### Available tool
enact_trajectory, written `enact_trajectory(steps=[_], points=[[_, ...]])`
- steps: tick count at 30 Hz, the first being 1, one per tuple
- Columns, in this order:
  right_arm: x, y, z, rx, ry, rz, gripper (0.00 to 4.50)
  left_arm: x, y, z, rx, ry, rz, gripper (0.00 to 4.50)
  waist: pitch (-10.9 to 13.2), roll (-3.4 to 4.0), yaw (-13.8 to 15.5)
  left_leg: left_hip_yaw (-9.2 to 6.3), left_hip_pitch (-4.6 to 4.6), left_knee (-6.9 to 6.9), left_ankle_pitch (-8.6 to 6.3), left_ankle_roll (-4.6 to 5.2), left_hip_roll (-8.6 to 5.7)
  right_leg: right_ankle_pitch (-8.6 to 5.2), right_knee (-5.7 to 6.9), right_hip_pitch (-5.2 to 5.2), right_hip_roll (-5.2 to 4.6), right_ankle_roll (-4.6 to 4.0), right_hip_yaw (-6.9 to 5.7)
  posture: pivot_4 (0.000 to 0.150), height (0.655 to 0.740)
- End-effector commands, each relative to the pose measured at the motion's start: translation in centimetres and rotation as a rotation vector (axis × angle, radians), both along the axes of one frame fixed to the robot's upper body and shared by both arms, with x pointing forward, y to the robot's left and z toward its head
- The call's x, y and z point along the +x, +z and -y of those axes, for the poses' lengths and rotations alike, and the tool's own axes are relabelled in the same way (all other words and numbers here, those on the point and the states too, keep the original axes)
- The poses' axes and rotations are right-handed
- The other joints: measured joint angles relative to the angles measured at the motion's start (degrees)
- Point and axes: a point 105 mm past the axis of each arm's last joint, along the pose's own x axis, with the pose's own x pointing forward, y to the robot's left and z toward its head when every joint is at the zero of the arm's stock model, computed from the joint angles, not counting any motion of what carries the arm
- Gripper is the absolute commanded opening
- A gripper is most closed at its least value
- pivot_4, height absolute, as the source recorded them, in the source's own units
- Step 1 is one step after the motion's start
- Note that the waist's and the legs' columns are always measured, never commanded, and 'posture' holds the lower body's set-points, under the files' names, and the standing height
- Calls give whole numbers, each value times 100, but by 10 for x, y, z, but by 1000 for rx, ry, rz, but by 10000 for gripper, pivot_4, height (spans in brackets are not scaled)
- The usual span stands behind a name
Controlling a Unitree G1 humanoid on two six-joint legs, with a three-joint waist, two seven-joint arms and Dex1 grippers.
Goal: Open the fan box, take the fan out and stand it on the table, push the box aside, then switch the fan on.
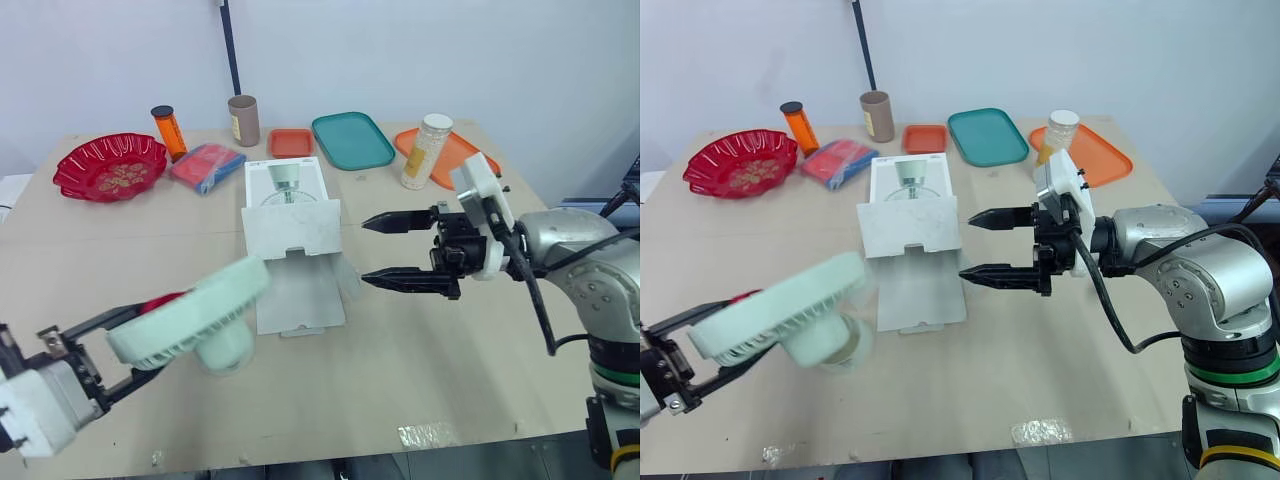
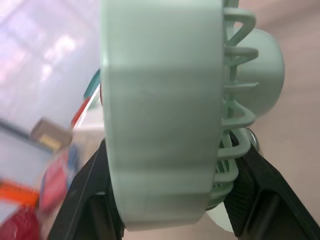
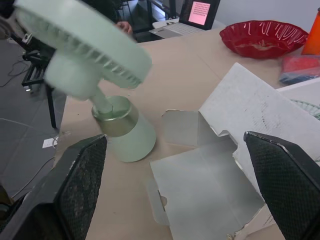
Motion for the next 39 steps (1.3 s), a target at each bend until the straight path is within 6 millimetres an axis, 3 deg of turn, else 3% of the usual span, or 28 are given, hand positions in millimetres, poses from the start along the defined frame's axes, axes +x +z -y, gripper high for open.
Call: enact_trajectory(steps=[1, 4, 10, 15, 21, 30, 39], points=[[-12, 3, -7, -4, 75, 33, 45000, -6, 17, -13, -49, 135, 34, 20302, 0, 0, 3, -1, 0, 0, 0, 1, 0, -1, 0, 0, 0, -1, 0, 1500, 7400], [-13, 2, -11, -7, 98, 39, 45000, -13, 18, -26, -71, 234, 11, 20302, -2, -7, 4, -1, 0, 3, 0, 0, 0, -1, 0, 2, 0, -1, 0, 1500, 7400], [-17, 19, -24, 38, 152, 66, 45000, -24, 18, -62, -125, 469, -13, 20302, -2, -12, 0, -3, 0, 4, 0, 0, 1, -4, -4, 3, 5, -2, 2, 1500, 7400], [-19, 24, -31, 60, 175, 54, 45000, -21, 14, -91, -208, 628, -11, 20302, -7, -21, 11, -7, 0, 5, 0, 0, 0, -5, -5, 6, 6, -2, 2, 1500, 7400], [-23, 27, -42, 78, 199, 51, 45000, -9, 6, -113, -298, 733, -17, 20302, -8, -24, 20, -8, -1, 6, 0, -1, 1, -5, -4, 6, 7, -2, 2, 1500, 7400], [-22, 40, -60, 115, 210, 71, 45000, 15, 7, -107, -348, 711, -12, 20302, -9, -26, 21, -11, -1, 5, -1, -3, 0, -4, -3, 3, 5, -3, 1, 1500, 7400], [-14, 35, -82, 119, 179, 132, 45000, 37, 5, -94, -340, 664, 1, 20302, -10, -26, 24, -12, -1, 4, 1, -7, -1, -2, 0, 1, 3, -4, 0, 1500, 7400]])
